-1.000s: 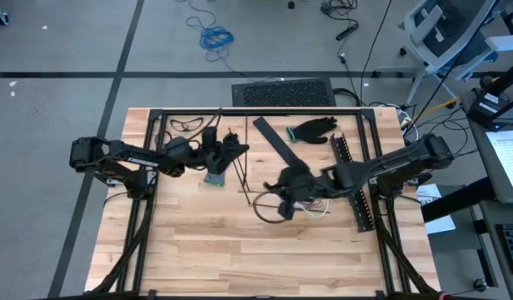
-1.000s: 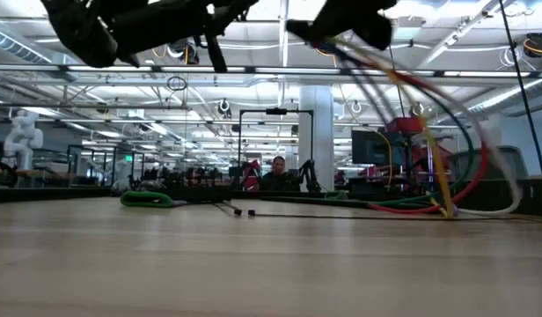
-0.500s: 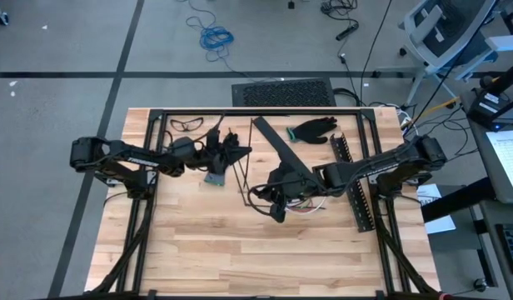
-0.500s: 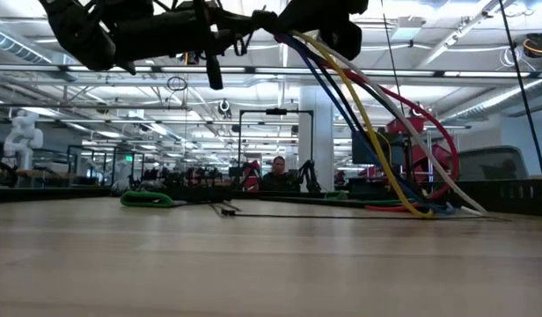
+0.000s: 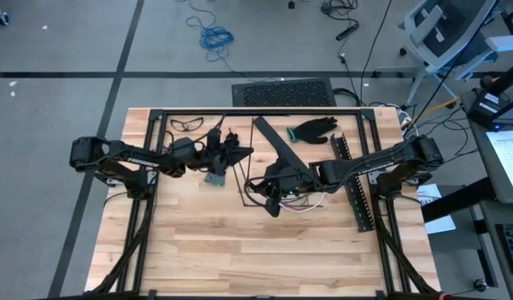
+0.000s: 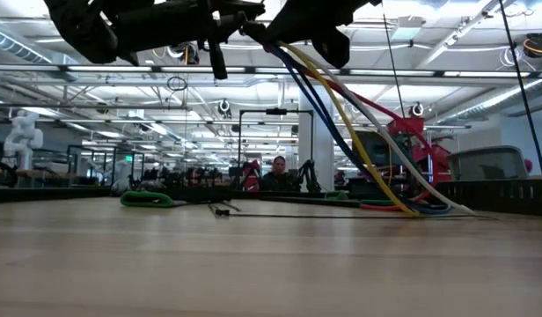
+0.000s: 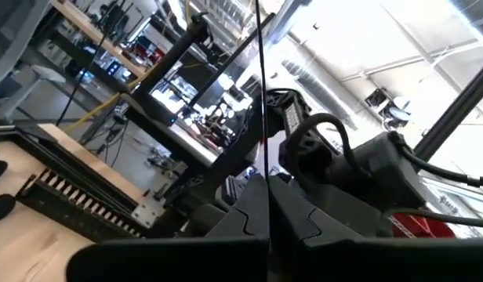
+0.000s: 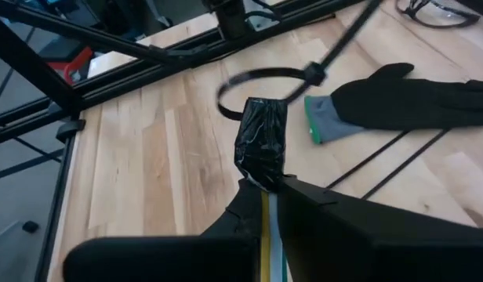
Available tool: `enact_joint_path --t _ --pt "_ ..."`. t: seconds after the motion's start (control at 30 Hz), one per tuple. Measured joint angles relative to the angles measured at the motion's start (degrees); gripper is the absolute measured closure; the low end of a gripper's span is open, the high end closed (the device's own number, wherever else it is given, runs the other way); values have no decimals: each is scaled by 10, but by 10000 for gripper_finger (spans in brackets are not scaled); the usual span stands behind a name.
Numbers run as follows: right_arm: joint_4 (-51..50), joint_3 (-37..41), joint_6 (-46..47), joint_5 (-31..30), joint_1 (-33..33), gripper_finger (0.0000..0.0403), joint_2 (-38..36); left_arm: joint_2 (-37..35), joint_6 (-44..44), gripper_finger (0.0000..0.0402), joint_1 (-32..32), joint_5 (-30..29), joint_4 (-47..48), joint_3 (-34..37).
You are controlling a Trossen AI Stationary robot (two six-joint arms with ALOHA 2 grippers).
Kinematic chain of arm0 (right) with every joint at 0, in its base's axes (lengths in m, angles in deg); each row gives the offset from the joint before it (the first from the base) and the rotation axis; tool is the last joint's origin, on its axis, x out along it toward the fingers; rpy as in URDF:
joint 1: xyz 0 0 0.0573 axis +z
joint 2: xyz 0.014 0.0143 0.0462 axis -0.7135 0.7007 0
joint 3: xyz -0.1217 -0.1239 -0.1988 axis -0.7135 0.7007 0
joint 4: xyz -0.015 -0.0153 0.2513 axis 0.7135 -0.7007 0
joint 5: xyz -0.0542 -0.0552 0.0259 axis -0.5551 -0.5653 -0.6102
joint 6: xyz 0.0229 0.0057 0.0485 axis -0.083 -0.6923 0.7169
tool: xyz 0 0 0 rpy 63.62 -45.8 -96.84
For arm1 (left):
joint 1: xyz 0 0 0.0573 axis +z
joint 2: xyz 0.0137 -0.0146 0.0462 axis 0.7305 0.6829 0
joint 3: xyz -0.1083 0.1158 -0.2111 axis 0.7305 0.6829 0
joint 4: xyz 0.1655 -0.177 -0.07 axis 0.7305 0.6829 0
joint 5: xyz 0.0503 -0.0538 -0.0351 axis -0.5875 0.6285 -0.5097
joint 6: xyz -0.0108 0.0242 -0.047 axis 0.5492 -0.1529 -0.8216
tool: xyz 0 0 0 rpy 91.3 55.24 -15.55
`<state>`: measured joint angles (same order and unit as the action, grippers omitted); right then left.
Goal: Ziptie cables
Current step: Wrap the black zip tie on the cable
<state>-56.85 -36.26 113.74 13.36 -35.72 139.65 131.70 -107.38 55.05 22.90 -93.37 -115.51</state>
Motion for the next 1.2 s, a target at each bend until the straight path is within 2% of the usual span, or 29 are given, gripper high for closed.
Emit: enact_joint_path --t 0.13,0.37,0.77,1.2 --pt "7 0 0 0 0 391 0 0 6 401 0 -28 2 -2" --pt "12 0 4 3 0 391 0 11 -3 401 -11 -28 43 -2" --pt "7 0 5 3 0 391 0 24 11 401 -18 -30 47 -26" --pt "-13 0 15 13 0 391 0 24 14 401 -18 -73 52 -26"
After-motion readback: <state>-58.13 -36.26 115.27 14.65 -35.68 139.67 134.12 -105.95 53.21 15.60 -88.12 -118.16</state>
